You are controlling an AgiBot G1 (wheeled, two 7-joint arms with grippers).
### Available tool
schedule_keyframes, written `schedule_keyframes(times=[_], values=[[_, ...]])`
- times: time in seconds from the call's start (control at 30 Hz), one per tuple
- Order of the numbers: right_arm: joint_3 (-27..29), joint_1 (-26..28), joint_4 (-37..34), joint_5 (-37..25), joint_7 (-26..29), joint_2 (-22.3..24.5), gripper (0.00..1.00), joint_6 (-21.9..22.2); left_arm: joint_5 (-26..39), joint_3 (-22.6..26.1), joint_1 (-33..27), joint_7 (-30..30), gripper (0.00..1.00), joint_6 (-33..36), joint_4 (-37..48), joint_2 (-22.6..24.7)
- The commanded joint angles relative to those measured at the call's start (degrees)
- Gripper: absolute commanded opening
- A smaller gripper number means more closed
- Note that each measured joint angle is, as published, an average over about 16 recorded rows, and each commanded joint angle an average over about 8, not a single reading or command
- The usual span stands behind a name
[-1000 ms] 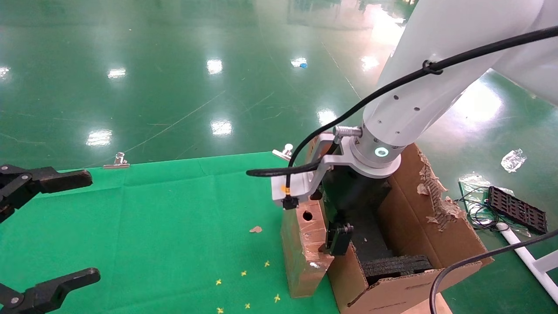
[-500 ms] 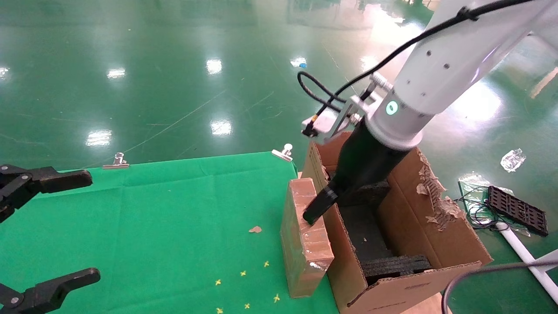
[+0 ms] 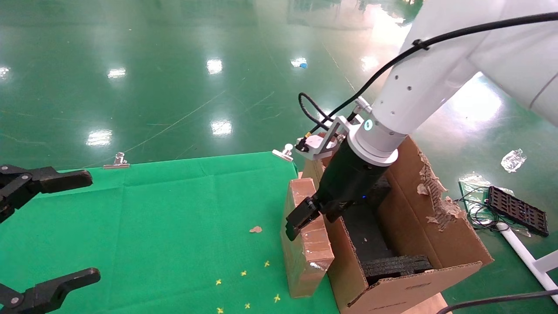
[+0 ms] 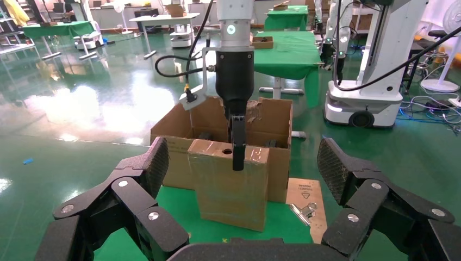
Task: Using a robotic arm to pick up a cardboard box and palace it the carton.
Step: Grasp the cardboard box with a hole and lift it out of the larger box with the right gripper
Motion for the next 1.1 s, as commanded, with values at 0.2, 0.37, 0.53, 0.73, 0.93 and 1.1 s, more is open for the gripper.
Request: schedule_keyframes(times=[0.2,0.37,0.53,0.73,0.93,1.1], values=[[-0.8,-0.6,-0.1,-1.2,0.7,-1.4,0.00,0.5,0.0,0.0,0.0,0.0,0.96,0.0,0.0,0.0],[-1.3,-1.0,0.8,-1.8,1.8,-1.8,0.00,0.8,0.0,0.0,0.0,0.0,0.45,0.0,0.0,0.0],[-1.6,-1.3,1.5,-2.3,2.6,-2.0,0.00,0.9,0.0,0.1,0.0,0.0,0.02,0.0,0.0,0.0],[-2.0,-1.6,2.0,-2.6,3.1,-1.9,0.00,1.0,-0.1,0.1,0.0,0.0,0.00,0.0,0.0,0.0],[-2.5,-2.1,2.1,-3.1,3.5,-1.7,0.00,0.9,-0.1,0.1,0.0,0.1,0.00,0.0,0.0,0.0],[-2.6,-2.3,2.1,-3.2,3.4,-1.6,0.00,1.0,-0.1,0.1,0.0,0.1,0.00,-0.1,0.0,-0.1]])
